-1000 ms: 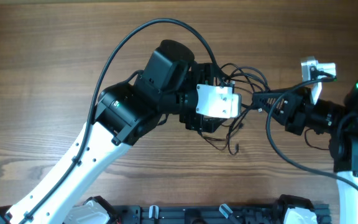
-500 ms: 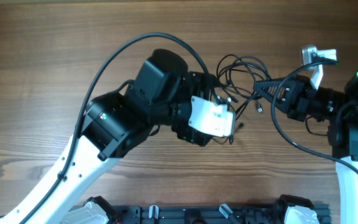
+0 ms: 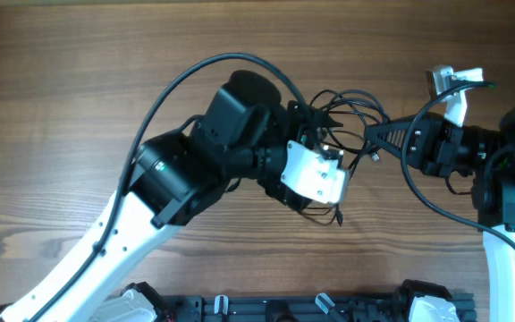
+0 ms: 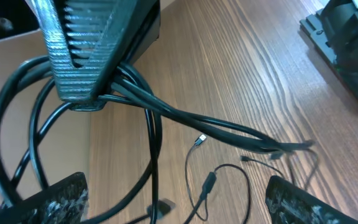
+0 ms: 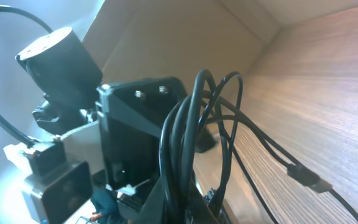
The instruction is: Untangle cables
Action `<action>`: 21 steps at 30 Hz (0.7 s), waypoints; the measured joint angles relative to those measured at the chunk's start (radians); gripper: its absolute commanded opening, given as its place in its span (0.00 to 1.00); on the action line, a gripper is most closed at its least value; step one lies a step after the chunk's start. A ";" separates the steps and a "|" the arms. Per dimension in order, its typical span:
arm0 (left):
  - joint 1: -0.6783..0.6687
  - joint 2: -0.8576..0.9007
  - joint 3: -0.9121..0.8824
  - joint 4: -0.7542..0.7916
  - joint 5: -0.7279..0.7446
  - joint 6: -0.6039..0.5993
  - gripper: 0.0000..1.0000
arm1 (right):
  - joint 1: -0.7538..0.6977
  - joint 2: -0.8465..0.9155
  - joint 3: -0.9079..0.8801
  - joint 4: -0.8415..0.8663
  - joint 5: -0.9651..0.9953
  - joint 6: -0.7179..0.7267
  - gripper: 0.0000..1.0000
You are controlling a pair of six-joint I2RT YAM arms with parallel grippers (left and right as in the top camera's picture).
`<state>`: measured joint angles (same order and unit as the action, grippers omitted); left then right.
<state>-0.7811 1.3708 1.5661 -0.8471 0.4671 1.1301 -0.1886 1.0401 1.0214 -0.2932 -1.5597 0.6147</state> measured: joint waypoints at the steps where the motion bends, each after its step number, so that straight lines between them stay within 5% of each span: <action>1: 0.000 0.007 0.000 0.003 0.000 0.002 0.90 | 0.000 0.000 0.000 0.000 0.000 0.002 0.04; 12: -0.002 0.093 0.000 0.050 -0.005 0.014 0.67 | 0.000 0.000 0.000 0.000 0.000 0.017 0.04; 21: -0.038 0.094 0.000 0.094 -0.010 0.013 0.72 | 0.000 0.000 0.000 0.000 0.000 0.017 0.04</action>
<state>-0.8188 1.4647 1.5661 -0.7532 0.4572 1.1435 -0.1886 1.0401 1.0214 -0.2935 -1.5597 0.6319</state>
